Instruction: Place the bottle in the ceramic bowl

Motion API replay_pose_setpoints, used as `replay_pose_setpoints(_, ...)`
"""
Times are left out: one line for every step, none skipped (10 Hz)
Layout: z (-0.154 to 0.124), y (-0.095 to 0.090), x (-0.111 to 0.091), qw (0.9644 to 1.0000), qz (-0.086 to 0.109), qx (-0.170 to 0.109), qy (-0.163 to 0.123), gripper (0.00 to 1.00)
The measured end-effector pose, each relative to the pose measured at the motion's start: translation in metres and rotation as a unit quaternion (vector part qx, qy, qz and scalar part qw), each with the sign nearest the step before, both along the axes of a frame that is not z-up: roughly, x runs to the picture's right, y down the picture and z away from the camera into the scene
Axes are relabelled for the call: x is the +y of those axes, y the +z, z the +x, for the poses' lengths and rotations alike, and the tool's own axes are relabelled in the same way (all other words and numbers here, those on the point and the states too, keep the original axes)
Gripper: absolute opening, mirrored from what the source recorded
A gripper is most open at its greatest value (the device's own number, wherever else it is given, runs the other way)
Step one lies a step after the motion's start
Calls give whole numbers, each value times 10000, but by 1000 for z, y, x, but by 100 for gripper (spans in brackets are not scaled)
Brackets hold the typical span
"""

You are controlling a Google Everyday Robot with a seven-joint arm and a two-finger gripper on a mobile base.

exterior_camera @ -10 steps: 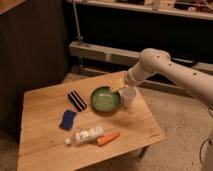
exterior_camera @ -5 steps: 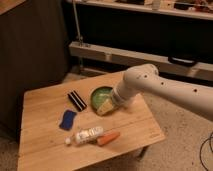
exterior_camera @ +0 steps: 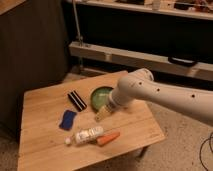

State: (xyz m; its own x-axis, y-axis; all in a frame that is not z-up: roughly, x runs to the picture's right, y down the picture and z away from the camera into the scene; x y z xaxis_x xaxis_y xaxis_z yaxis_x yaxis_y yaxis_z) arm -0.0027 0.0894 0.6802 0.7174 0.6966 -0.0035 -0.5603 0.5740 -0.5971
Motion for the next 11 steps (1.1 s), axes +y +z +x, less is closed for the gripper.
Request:
replay_pose_setpoints(-3,0,1,9999,28,-84,-54,80)
replay_pose_setpoints(-10,0,4,9993,92,-289,-213,80)
replay_pose_setpoints(-27,-1,13,9967,201,-604,-503,80)
replay_pose_setpoints(-44,-1,25,9932,253,-846,-755,80)
replay_pose_setpoints(-59,-1,38,9899,269,-1015,-951,80)
replay_pose_setpoints(-81,-1,60,9833,288,-1250,-1294,80)
replay_pose_setpoints(-98,-2,77,9764,327,-1401,-1609,80)
replay_pose_setpoints(-110,-1,90,9706,354,-1486,-1860,80)
replay_pose_setpoints(-125,4,106,9631,363,-1568,-2158,80)
replay_pose_setpoints(-134,14,119,9580,358,-1599,-2351,80)
replay_pose_setpoints(-138,23,127,9552,347,-1615,-2457,80)
